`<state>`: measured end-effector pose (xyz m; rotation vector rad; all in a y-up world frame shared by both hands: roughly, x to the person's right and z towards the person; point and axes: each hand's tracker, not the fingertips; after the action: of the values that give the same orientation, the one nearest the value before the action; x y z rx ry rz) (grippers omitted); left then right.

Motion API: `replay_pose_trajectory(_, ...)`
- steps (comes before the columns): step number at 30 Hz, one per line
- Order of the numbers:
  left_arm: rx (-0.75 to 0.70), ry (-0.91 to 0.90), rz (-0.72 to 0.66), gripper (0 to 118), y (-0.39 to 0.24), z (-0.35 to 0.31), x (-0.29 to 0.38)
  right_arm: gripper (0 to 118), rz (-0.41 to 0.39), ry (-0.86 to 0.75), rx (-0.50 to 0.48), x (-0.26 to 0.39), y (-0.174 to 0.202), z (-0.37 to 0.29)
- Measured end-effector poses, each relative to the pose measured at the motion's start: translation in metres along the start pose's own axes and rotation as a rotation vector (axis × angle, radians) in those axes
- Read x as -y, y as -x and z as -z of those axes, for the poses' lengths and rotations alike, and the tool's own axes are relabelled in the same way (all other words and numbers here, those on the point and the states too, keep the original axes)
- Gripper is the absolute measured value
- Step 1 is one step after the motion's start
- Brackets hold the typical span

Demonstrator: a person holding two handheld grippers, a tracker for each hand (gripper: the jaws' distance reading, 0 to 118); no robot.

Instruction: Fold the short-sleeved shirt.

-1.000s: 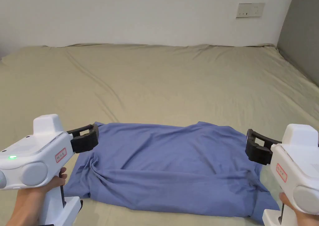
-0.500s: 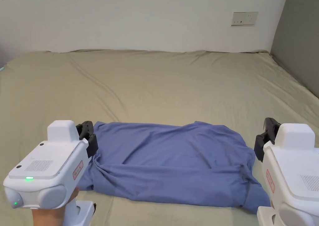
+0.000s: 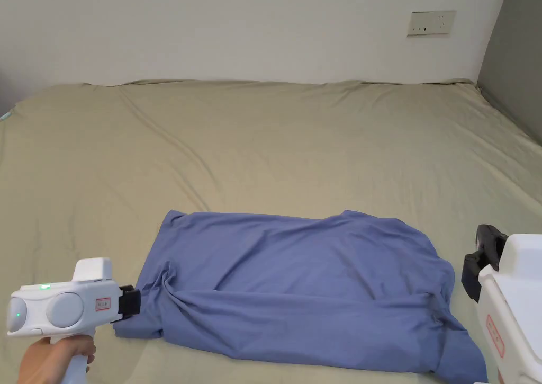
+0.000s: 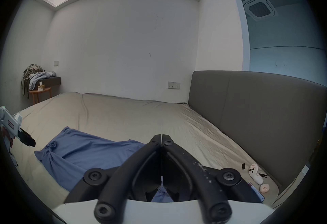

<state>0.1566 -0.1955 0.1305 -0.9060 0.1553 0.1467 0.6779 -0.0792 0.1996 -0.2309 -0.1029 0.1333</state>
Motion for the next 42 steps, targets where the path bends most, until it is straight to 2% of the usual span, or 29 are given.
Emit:
replay_pose_trajectory(2, -0.004, 0.048, -0.04, 84, 0.009, 0.018, 0.005, 2, -0.001, 0.02, 0.003, 0.005, 0.0, 0.008)
replay_pose_trajectory(3, -0.022, 0.05, -0.052, 106, 0.011, 0.025, 0.009, 2, -0.002, 0.032, 0.004, 0.008, 0.0, 0.012)
replay_pose_trajectory(4, -0.038, 0.044, -0.056, 109, 0.011, 0.03, 0.011, 2, -0.002, 0.043, 0.006, 0.011, -0.001, 0.015)
replay_pose_trajectory(6, -0.049, 0.076, -0.07, 101, 0.012, 0.045, 0.018, 2, -0.002, 0.067, 0.01, 0.017, -0.001, 0.023)
replay_pose_trajectory(7, -0.052, 0.111, -0.064, 90, 0.011, 0.05, 0.02, 2, 0.001, 0.077, 0.013, 0.019, -0.001, 0.027)
replay_pose_trajectory(8, -0.05, 0.128, -0.061, 70, 0.008, 0.055, 0.023, 2, 0.004, 0.089, 0.015, 0.023, -0.002, 0.029)
replay_pose_trajectory(9, -0.054, 0.141, -0.053, 37, 0.005, 0.06, 0.027, 2, 0.008, 0.102, 0.017, 0.026, -0.003, 0.032)
replay_pose_trajectory(11, -0.066, 0.087, -0.04, 32, -0.001, 0.058, 0.032, 2, 0.021, 0.138, 0.021, 0.033, -0.006, 0.039)
replay_pose_trajectory(13, -0.035, 0.096, -0.043, 6, -0.001, 0.054, 0.028, 2, 0.046, 0.196, 0.017, 0.043, -0.01, 0.045)
replay_pose_trajectory(14, 0.018, 0.095, -0.069, 6, -0.001, 0.052, 0.026, 2, 0.067, 0.239, 0.016, 0.05, -0.013, 0.051)
replay_pose_trajectory(16, -0.016, 0.095, -0.069, 6, -0.001, 0.048, 0.024, 8, 0.081, 0.349, 0.004, 0.066, -0.019, 0.063)
replay_pose_trajectory(17, -0.01, 0.069, -0.067, 6, 0.001, 0.043, 0.024, 18, 0.098, 0.408, -0.004, 0.078, -0.021, 0.071)
replay_pose_trajectory(18, -0.006, 0.055, -0.073, 6, 0.003, 0.041, 0.023, 40, 0.102, 0.514, -0.009, 0.09, -0.024, 0.078)
replay_pose_trajectory(21, 0.015, 0.027, -0.081, 6, 0.006, 0.027, 0.019, 101, 0.165, 0.696, -0.049, 0.129, -0.027, 0.095)
replay_pose_trajectory(22, 0.017, 0.022, -0.078, 6, 0.005, 0.023, 0.018, 106, 0.177, 0.732, -0.046, 0.14, -0.027, 0.099)
replay_pose_trajectory(24, 0.021, 0.011, -0.075, 6, 0.004, 0.018, 0.017, 101, 0.181, 0.78, -0.037, 0.159, -0.024, 0.103)
replay_pose_trajectory(25, 0.02, 0.009, -0.075, 6, 0.003, 0.017, 0.017, 92, 0.174, 0.787, -0.03, 0.165, -0.023, 0.104)
replay_pose_trajectory(27, 0.021, 0.004, -0.077, 6, -0.003, 0.01, 0.018, 57, 0.19, 0.795, -0.058, 0.175, -0.022, 0.106)
replay_pose_trajectory(28, 0.02, 0.004, -0.076, 6, -0.004, 0.009, 0.019, 48, 0.205, 0.793, -0.093, 0.178, -0.024, 0.104)
replay_pose_trajectory(29, 0.015, 0.004, -0.075, 6, -0.005, 0.007, 0.02, 44, 0.209, 0.783, -0.088, 0.176, -0.025, 0.1)
replay_pose_trajectory(30, 0.012, 0.0, -0.075, 6, -0.002, 0.009, 0.021, 44, 0.217, 0.755, -0.11, 0.171, -0.026, 0.096)
replay_pose_trajectory(31, 0.01, -0.003, -0.077, 6, -0.002, 0.007, 0.022, 22, 0.218, 0.731, -0.137, 0.166, -0.027, 0.092)
replay_pose_trajectory(32, 0.01, -0.006, -0.081, 6, -0.001, 0.003, 0.024, 13, 0.214, 0.725, -0.12, 0.165, -0.03, 0.089)
replay_pose_trajectory(34, 0.009, -0.012, -0.087, 6, 0.0, -0.008, 0.028, 12, 0.184, 0.704, -0.137, 0.156, -0.036, 0.083)
replay_pose_trajectory(37, 0.009, -0.039, -0.101, 6, 0.005, -0.033, 0.04, 12, 0.216, 0.675, -0.156, 0.142, -0.046, 0.061)
replay_pose_trajectory(41, 0.01, -0.037, -0.133, 6, 0.018, -0.065, 0.069, 12, 0.168, 0.668, -0.152, 0.141, -0.059, 0.031)
replay_pose_trajectory(42, 0.009, -0.031, -0.142, 6, 0.024, -0.072, 0.079, 12, 0.179, 0.677, -0.164, 0.145, -0.065, 0.022)
